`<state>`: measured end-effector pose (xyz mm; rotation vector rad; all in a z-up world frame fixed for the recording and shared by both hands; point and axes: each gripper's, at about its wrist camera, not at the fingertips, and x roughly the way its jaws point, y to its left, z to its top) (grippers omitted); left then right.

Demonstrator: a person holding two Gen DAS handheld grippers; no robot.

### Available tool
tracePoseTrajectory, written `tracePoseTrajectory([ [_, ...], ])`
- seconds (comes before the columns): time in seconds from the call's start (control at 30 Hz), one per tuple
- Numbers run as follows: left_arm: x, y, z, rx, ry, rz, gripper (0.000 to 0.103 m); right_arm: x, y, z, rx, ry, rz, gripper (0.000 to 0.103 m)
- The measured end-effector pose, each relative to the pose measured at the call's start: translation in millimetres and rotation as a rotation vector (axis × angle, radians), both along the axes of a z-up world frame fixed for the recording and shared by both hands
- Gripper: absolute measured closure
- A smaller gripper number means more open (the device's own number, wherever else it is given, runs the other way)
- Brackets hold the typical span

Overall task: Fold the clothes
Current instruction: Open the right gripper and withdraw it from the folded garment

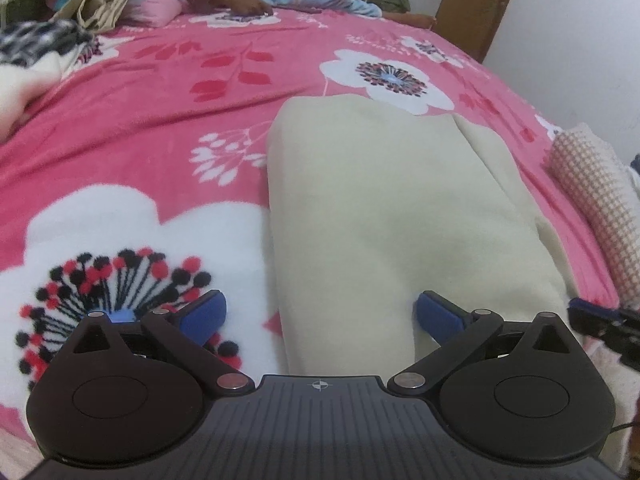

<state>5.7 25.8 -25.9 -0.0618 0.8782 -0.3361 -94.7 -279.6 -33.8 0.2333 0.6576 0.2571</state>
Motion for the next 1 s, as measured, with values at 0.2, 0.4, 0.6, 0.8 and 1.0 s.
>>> tracePoseTrajectory([
  [0.2,4,-1,0,-0.010,0.041,0.028,0.000,-12,-23,4,-0.017,-0.005,-0.134,0.072],
  [0.4,4,-7,3,0.013,0.060,0.014,0.000,-11,-41,12,0.121,-0.044,-0.194,0.072],
  [0.6,1,-15,7,0.066,0.041,0.006,0.000,11,-19,23,0.085,-0.084,-0.143,0.066],
  [0.8,0,-21,10,0.103,0.030,0.009,0.000,38,1,2,-0.017,0.007,-0.159,0.059],
  [1.0,-5,-20,8,0.083,0.020,0.028,0.000,41,7,-22,-0.051,0.029,-0.163,0.059],
])
